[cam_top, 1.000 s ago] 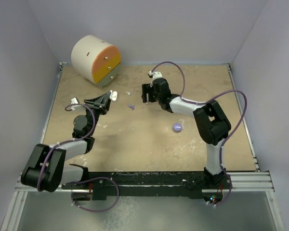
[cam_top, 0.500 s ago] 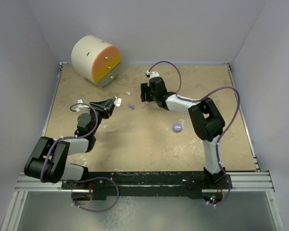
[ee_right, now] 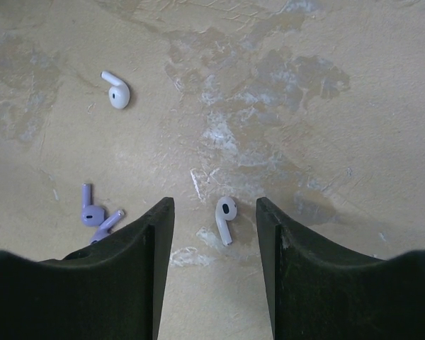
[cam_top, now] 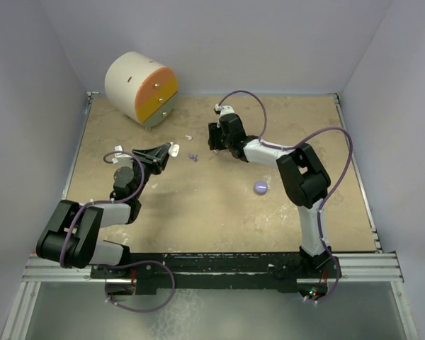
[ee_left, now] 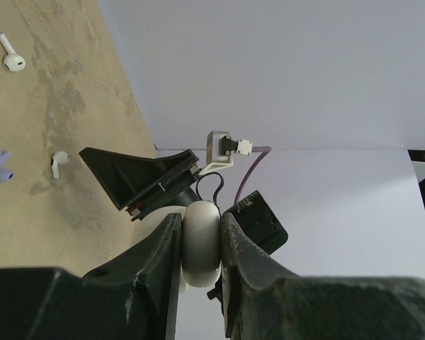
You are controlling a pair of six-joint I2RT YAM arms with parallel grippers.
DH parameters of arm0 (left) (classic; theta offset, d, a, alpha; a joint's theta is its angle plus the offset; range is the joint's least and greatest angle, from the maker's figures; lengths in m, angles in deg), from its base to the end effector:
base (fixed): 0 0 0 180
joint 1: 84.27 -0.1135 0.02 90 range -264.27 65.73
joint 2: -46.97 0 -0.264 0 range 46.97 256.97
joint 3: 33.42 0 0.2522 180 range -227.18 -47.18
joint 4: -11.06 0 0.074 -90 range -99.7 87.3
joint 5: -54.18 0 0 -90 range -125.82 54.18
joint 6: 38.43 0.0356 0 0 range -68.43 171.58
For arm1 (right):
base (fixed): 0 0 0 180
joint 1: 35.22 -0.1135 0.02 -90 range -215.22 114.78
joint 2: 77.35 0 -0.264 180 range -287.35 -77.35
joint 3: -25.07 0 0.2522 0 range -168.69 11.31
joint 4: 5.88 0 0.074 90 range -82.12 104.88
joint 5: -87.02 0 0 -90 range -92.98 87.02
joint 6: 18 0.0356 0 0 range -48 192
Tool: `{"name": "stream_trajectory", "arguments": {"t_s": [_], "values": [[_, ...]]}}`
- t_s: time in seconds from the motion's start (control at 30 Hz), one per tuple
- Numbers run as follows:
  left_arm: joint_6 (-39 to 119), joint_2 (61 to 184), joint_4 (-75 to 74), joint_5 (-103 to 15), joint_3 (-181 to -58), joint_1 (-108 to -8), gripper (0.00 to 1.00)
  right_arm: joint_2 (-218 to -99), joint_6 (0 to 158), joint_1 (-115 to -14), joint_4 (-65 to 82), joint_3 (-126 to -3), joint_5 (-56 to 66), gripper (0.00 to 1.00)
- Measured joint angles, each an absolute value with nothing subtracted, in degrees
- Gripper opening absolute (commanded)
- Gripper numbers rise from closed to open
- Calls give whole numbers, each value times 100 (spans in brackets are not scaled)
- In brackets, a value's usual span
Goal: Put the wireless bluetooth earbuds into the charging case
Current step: Pick up the earbud from the center of the board.
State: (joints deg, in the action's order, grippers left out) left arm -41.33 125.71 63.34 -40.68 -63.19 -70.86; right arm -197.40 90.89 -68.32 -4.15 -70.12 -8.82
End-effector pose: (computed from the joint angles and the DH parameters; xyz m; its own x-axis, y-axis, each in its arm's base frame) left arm 0.2360 -0.0594 0.1885 -0.3158 -0.9477 0.0456 0.0402 -0.0614 -0.9973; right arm 0.4031 0.2585 0.1870 -0.5060 0.0546 -0.8608 -0.3205 0.9146 0.2464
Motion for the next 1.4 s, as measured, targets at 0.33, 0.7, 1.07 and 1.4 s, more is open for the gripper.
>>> {"name": "stream_trajectory", "arguments": {"t_s": [0.33,0.7,1.07,1.4], "values": [[-4118,12765,6393,-4094,-6319,-7086,0,-19740,9089,-6832,-468,-6737,-791,53],[-4083,12780,6402,-4099,-6319,-7086,0,-19740,9085,-6832,-494,-6693,-766,49],[-4083,12848,6411,-4099,-6319,-7086,0,-19777,9085,-6832,-489,-6693,-784,49],[-4083,12936,6454,-4099,-6317,-7086,0,-19817,9048,-6832,-485,-6693,-825,48]]}}
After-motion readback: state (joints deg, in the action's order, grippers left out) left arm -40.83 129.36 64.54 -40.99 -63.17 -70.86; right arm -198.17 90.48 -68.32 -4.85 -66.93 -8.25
